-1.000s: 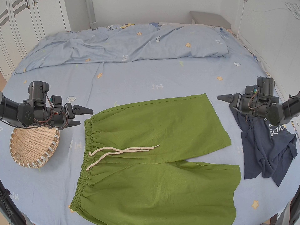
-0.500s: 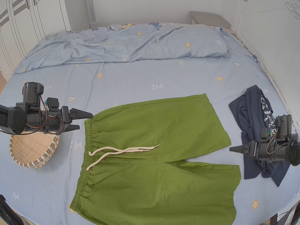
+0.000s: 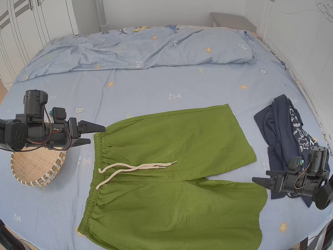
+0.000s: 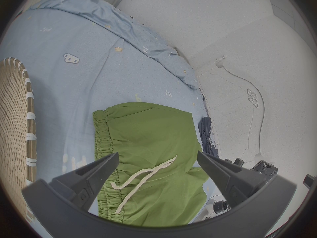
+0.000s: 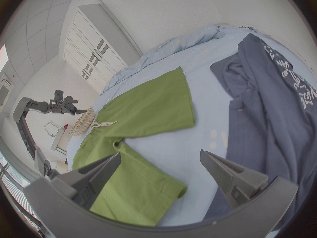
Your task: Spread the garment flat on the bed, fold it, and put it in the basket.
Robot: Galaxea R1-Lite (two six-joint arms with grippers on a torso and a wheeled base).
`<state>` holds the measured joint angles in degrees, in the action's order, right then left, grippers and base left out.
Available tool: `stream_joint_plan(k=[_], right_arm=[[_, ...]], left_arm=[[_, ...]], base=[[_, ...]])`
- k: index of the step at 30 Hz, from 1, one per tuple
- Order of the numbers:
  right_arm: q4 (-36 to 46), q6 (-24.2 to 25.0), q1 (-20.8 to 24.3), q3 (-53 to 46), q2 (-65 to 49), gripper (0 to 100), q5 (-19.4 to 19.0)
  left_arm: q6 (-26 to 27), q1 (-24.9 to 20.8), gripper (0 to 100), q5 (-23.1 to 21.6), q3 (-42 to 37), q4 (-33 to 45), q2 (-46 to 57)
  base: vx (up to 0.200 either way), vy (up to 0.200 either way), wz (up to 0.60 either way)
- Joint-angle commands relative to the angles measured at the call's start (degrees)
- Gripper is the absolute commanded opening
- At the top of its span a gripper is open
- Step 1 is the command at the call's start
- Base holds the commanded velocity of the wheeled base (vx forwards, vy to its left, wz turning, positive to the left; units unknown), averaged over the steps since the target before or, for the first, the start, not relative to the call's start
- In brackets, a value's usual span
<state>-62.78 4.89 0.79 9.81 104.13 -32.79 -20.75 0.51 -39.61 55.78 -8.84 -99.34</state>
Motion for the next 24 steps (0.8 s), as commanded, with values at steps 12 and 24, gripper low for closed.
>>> stream_joint_plan(k=[12,24], right_arm=[[-13.24,-0.93,0.44,-7.26,11.88,100,-1.84],[-20.71,-0.41,0.7,-7.35,15.58,100,-1.4]], left_arm=[[0.01,-0.51,100,-0.12,-0.33,-0.04,0.29],[0.01,-0.69,100,-0.21,-0.41,0.05,1.08]], base=[[0.0,0.0,0.0],[0.0,0.0,0.0]])
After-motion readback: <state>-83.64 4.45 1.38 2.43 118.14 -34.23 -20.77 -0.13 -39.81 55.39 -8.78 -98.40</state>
